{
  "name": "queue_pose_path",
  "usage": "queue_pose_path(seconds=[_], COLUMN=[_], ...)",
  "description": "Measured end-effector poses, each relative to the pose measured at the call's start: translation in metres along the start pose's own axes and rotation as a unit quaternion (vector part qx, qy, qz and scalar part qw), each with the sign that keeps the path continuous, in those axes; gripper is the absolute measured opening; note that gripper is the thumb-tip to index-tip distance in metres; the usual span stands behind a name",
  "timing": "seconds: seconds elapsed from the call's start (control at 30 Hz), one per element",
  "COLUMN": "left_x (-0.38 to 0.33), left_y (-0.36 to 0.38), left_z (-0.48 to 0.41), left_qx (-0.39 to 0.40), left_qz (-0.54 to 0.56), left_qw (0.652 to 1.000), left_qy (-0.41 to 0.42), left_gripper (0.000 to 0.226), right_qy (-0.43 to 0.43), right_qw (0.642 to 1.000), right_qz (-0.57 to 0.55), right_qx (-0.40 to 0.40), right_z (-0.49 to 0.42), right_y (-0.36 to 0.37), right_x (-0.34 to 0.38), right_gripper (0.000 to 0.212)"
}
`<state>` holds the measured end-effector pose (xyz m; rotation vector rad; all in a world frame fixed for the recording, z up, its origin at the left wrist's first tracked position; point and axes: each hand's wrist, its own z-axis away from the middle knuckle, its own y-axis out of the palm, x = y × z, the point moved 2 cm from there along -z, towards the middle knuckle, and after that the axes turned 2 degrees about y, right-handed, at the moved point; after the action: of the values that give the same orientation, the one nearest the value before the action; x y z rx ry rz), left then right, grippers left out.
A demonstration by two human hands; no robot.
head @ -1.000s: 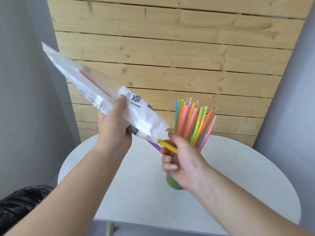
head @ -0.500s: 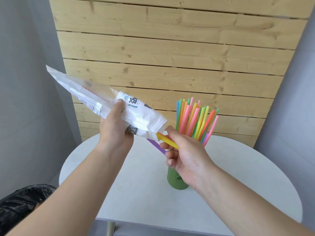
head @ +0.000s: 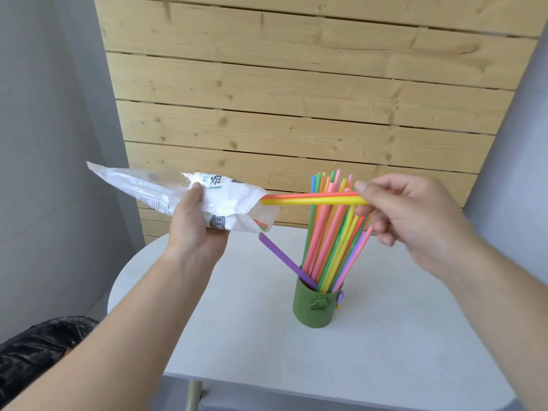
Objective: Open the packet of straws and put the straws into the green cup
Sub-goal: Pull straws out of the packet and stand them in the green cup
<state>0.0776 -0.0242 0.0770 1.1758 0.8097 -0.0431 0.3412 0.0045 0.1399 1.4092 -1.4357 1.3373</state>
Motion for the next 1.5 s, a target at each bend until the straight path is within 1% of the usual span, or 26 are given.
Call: queue_pose_path(seconds=[0.13,0.27,0.43,0.53,0.63,0.73,0.87,0.97,1.03,1.1,1.2,1.37,1.5], left_x=[-0.001,0.002,0.006,0.006,0.004,0.004,0.006,0.006,0.007,0.008,0.008,0.006,0.007], left_y=[-0.001,-0.002,-0.002,-0.004,-0.004,-0.002,0.0,-0.001,-0.001,-0.001,0.0,0.0,0.001], left_z=[-0.002,-0.003,-0.002,-0.003,-0.004,-0.003,-0.002,-0.001,-0.002,-0.002,-0.001,-0.001,0.0], left_qx=[0.0,0.004,0.006,0.003,0.003,0.007,0.017,0.015,0.016,0.02,0.023,0.028,0.032], left_qz=[-0.008,-0.018,-0.028,-0.032,-0.03,-0.025,-0.027,-0.031,-0.031,-0.035,-0.039,-0.044,-0.044], left_qw=[1.0,1.0,1.0,0.999,1.0,1.0,0.999,0.999,0.999,0.999,0.999,0.999,0.998], left_qy=[0.004,0.006,0.005,0.005,0.009,0.012,0.014,0.017,0.016,0.013,0.012,0.014,0.009], left_gripper=[0.014,0.013,0.013,0.013,0.019,0.019,0.014,0.023,0.029,0.025,0.016,0.013,0.012], right_qy=[-0.003,0.002,0.016,0.03,0.045,0.047,0.027,0.006,0.0,-0.012,-0.031,-0.038,-0.034], right_qw=[0.99,0.975,0.971,0.973,0.976,0.971,0.957,0.942,0.923,0.905,0.887,0.874,0.86], right_qz=[0.14,0.221,0.239,0.226,0.214,0.234,0.285,0.327,0.374,0.415,0.449,0.469,0.491], right_qx=[0.017,0.02,0.025,0.025,0.018,0.019,0.044,0.074,0.091,0.098,0.105,0.125,0.136], right_z=[-0.011,-0.02,-0.028,-0.03,-0.03,-0.027,-0.022,-0.019,-0.018,-0.019,-0.024,-0.029,-0.031], right_y=[-0.037,-0.063,-0.083,-0.091,-0.097,-0.098,-0.088,-0.074,-0.062,-0.051,-0.038,-0.034,-0.03], right_x=[0.021,0.036,0.044,0.043,0.041,0.041,0.049,0.056,0.058,0.059,0.064,0.082,0.082], right_gripper=[0.017,0.016,0.017,0.017,0.016,0.017,0.017,0.018,0.017,0.018,0.018,0.02,0.02])
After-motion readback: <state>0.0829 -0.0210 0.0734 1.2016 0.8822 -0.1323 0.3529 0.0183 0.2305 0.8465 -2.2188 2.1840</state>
